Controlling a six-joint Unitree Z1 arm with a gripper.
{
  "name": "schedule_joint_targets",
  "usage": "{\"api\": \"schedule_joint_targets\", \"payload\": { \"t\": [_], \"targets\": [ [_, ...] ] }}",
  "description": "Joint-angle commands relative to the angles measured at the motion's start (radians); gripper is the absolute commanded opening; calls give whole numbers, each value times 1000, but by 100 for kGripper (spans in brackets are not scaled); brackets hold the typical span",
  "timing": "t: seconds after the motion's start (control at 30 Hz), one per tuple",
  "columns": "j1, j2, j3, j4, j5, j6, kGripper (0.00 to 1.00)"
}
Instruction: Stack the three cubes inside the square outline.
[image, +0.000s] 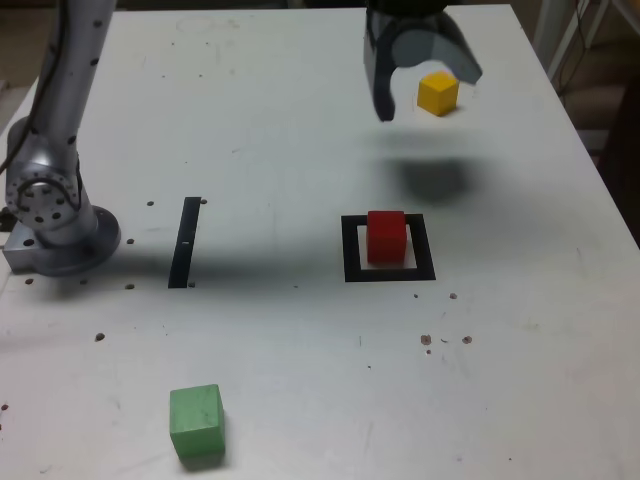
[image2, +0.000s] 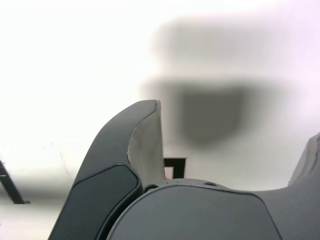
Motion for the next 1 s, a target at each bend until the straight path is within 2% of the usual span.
{"api": "schedule_joint_targets", "payload": {
  "t": [0.0, 0.17, 0.4, 0.67, 0.97],
  "targets": [
    [21, 23, -32, 7, -10, 0, 99],
    [56, 65, -84, 13, -23, -1, 99],
    [96, 124, -168, 32, -24, -24, 99],
    [136, 175, -261, 82, -6, -94, 99],
    [158, 239, -358, 126, -5, -137, 99]
  ]
}}
